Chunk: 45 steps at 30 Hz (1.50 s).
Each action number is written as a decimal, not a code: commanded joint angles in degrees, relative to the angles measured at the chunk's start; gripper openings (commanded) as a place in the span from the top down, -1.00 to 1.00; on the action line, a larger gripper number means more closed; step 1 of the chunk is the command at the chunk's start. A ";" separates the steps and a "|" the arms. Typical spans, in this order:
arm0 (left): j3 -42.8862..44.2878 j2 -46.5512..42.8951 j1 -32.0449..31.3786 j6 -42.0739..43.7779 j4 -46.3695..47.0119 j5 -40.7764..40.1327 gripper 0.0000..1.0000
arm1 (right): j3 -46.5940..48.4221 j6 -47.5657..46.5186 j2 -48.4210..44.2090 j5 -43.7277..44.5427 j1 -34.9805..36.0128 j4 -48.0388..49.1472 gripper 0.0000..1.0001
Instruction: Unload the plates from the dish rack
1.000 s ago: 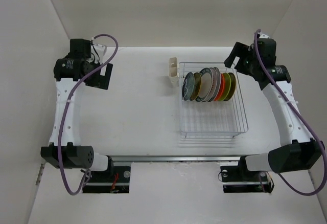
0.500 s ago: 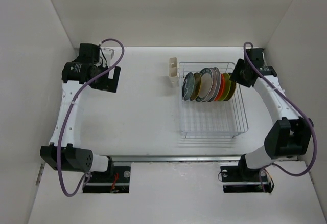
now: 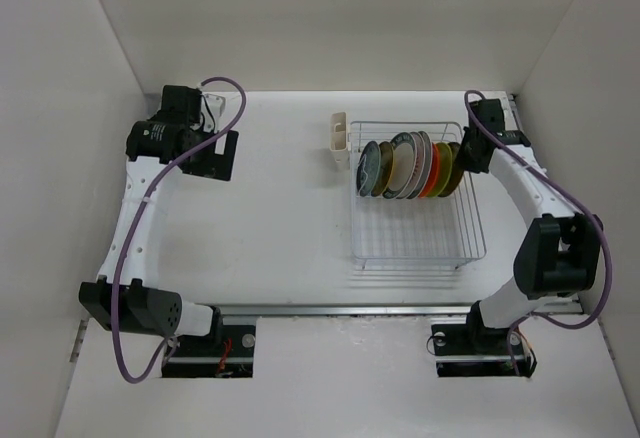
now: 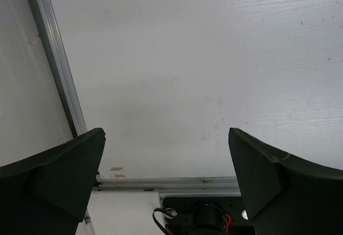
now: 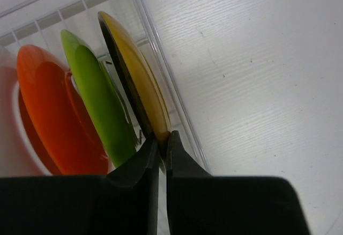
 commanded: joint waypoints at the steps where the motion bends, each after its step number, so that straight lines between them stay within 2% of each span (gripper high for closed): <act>1: -0.20 -0.85 -0.31 -0.68 0.56 -1.04 -1.00 | 0.47 1.68 0.20 3.37 -0.44 1.44 1.00; 8: -0.20 -1.37 -2.06 -0.68 0.03 -0.52 -1.00 | 8.20 1.77 -2.60 18.56 4.57 -6.55 1.00; 13: 0.94 -1.37 -3.73 -0.68 0.03 1.67 -1.00 | 18.90 5.19 -3.22 33.49 7.47 -16.21 1.00; 18: 1.99 -1.37 -3.74 -1.21 0.56 4.14 -1.00 | 28.15 5.73 -4.28 38.89 9.84 -23.87 1.00; 22: 3.05 -0.85 -4.26 -1.83 1.87 10.18 -0.97 | 33.43 5.73 -4.28 34.51 15.19 -23.88 1.00; 25: 3.75 -0.32 -4.27 -3.22 3.72 15.81 -0.92 | 34.05 3.20 -3.75 24.42 21.08 -18.54 1.00; 26: 3.75 0.29 -4.27 -3.75 5.38 20.10 -0.89 | 32.83 2.40 -3.75 19.86 23.44 -15.91 1.00; 27: 3.75 0.30 -4.27 -3.76 6.44 22.66 -0.77 | 29.60 1.69 -3.75 9.03 24.43 -12.92 1.00; 29: 2.53 0.82 -4.27 -5.16 9.85 28.02 -0.77 | 25.55 1.16 -4.27 -1.75 26.10 -2.73 1.00; 30: 1.74 1.52 -4.27 -7.17 10.92 29.09 -0.77 | 21.61 1.16 -4.28 -11.11 27.41 0.61 1.00; 31: 1.73 1.53 -4.27 -7.19 11.72 30.06 -0.77 | 19.83 1.16 -4.28 -15.21 27.95 6.73 1.00; 33: 0.42 3.89 -4.27 -7.80 13.12 30.07 -0.77 | 17.36 2.55 -3.49 -24.16 28.73 11.52 1.00; 38: -0.20 9.69 -4.27 -7.19 11.91 28.14 -0.59 | 14.02 3.79 1.68 -32.82 31.11 20.49 1.00; 41: -0.20 13.38 -4.27 -7.19 11.37 29.01 -0.42 | 14.01 5.38 4.68 -37.92 32.51 21.74 1.00; 45: -1.25 15.15 -3.74 -7.71 11.99 32.00 -0.15 | 14.54 5.99 9.77 -39.95 34.02 22.88 1.00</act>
